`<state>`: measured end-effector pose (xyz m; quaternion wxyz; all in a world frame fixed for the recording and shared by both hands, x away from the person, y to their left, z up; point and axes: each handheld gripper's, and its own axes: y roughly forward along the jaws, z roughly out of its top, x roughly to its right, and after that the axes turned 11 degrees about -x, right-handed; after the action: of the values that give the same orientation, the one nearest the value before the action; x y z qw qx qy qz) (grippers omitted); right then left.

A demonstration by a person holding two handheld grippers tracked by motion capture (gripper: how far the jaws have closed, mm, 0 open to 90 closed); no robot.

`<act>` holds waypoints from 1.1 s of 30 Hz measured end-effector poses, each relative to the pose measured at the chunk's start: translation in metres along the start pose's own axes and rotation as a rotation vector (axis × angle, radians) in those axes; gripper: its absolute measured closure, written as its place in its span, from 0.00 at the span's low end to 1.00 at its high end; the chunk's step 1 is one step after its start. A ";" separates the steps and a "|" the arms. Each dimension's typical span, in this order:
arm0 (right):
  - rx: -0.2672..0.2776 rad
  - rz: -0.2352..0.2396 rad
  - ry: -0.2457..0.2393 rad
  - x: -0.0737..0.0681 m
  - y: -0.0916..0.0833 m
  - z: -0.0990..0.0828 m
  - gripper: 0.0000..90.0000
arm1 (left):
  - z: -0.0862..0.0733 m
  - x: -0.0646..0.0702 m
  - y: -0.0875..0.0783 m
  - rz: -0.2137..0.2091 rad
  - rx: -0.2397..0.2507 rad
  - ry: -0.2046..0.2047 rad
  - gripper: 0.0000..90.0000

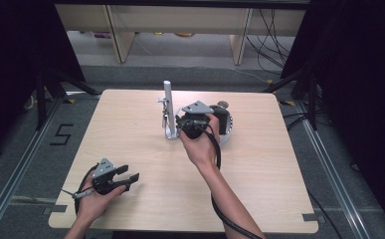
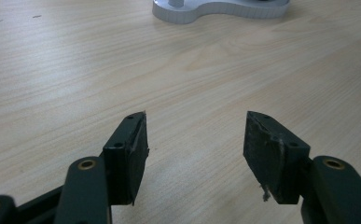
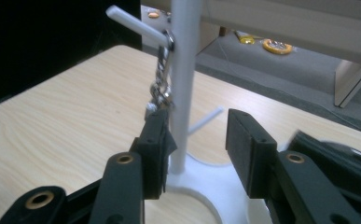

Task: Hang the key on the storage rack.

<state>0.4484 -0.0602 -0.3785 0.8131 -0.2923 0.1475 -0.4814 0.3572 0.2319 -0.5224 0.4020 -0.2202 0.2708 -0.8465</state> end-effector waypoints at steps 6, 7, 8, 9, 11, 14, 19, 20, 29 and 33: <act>-0.009 0.014 -0.005 0.018 -0.011 -0.021 0.64 | 0.000 0.001 0.000 0.012 -0.003 0.002 0.44; -0.021 0.007 -0.012 0.021 -0.014 -0.024 0.64 | 0.000 0.001 -0.001 0.014 -0.003 0.005 0.44; -0.024 0.005 -0.025 0.025 -0.016 -0.028 0.64 | 0.000 0.001 0.000 0.015 -0.002 0.005 0.44; -0.033 0.007 -0.021 0.027 -0.018 -0.031 0.63 | -0.001 0.000 0.000 0.015 0.001 0.008 0.44; -0.034 -0.002 -0.027 0.034 -0.021 -0.037 0.62 | -0.001 0.000 0.000 0.017 0.002 0.007 0.44; -0.045 -0.005 -0.023 0.043 -0.028 -0.046 0.61 | -0.001 0.000 -0.001 0.027 0.005 0.007 0.44; -0.035 -0.012 -0.022 0.056 -0.037 -0.061 0.60 | -0.001 -0.001 -0.001 0.032 0.012 0.011 0.44; -0.040 -0.010 -0.013 0.057 -0.039 -0.064 0.60 | -0.001 -0.001 -0.001 0.033 0.012 0.012 0.44; -0.041 -0.019 0.030 0.078 -0.058 -0.105 0.59 | -0.002 -0.003 -0.003 0.047 0.029 0.008 0.44; -0.054 -0.023 0.084 0.088 -0.066 -0.129 0.59 | -0.002 -0.003 -0.003 0.054 0.026 0.005 0.44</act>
<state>0.3790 -0.2036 -0.4355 0.7923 -0.2953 0.1909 -0.4986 0.3563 0.2367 -0.5230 0.4268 -0.2055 0.2667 -0.8394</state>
